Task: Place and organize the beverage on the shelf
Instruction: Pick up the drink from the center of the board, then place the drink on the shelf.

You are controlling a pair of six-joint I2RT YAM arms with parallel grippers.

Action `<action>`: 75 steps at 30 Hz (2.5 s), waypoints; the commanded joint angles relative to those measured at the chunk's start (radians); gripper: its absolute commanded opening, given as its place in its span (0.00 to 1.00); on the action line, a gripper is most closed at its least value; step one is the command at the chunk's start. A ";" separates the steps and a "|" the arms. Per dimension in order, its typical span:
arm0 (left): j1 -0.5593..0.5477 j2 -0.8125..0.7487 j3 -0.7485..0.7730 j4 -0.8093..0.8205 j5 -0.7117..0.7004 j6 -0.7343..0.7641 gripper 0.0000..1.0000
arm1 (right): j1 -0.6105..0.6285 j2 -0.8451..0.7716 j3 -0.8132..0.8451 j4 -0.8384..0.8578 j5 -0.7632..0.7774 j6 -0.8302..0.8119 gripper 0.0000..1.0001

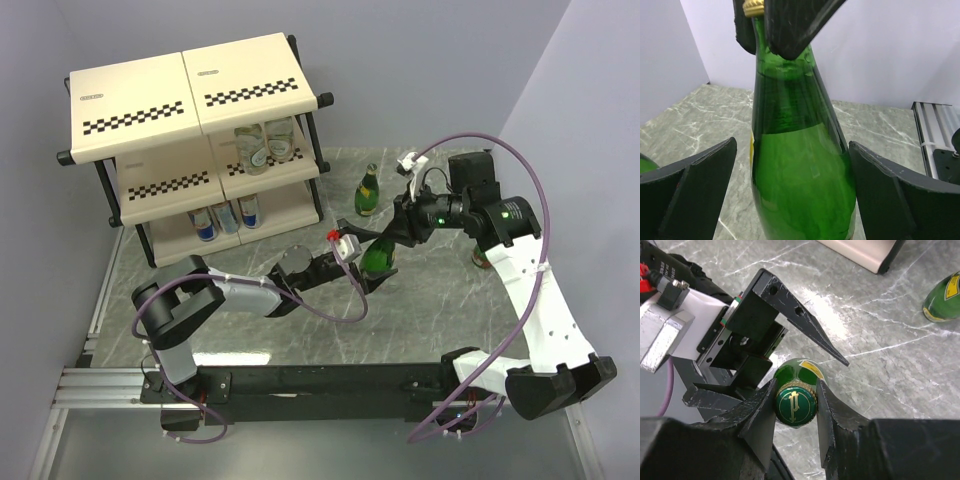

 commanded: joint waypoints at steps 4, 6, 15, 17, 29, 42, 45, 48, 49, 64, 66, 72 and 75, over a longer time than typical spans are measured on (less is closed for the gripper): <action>-0.005 0.007 0.043 0.007 -0.005 0.057 0.97 | 0.008 -0.020 0.081 0.109 -0.054 0.048 0.00; -0.005 0.008 0.052 -0.012 -0.008 0.065 0.95 | 0.008 -0.021 0.079 0.112 -0.051 0.051 0.00; -0.005 0.010 0.068 -0.062 -0.022 0.077 0.87 | 0.006 -0.029 0.078 0.129 -0.027 0.053 0.00; -0.004 0.008 0.069 -0.059 -0.028 0.079 0.88 | 0.006 -0.030 0.082 0.129 -0.021 0.053 0.00; -0.005 0.001 0.089 -0.128 -0.030 0.088 0.00 | 0.006 -0.038 0.058 0.149 -0.013 0.056 0.00; -0.002 -0.107 0.016 -0.090 -0.153 -0.001 0.00 | 0.008 -0.081 -0.039 0.274 -0.010 0.162 0.71; -0.001 -0.117 -0.007 -0.079 -0.163 -0.006 0.00 | 0.005 -0.086 -0.028 0.281 -0.021 0.173 0.75; 0.000 -0.140 -0.035 -0.064 -0.180 -0.013 0.00 | 0.000 -0.108 -0.024 0.304 0.018 0.188 0.76; -0.002 -0.165 -0.050 -0.066 -0.185 -0.013 0.00 | -0.021 -0.116 -0.027 0.317 0.030 0.212 0.76; 0.007 -0.625 0.106 -0.708 -0.475 0.079 0.00 | -0.299 -0.193 -0.402 0.624 -0.011 0.343 0.73; 0.027 -0.648 0.152 -0.802 -0.519 0.092 0.00 | -0.301 -0.207 -0.445 0.659 -0.028 0.308 0.73; 0.151 -0.717 0.314 -0.935 -0.516 0.073 0.00 | -0.296 -0.179 -0.484 0.672 -0.143 0.263 0.73; 0.214 -0.733 0.400 -0.974 -0.507 0.074 0.00 | -0.291 -0.167 -0.491 0.670 -0.163 0.246 0.73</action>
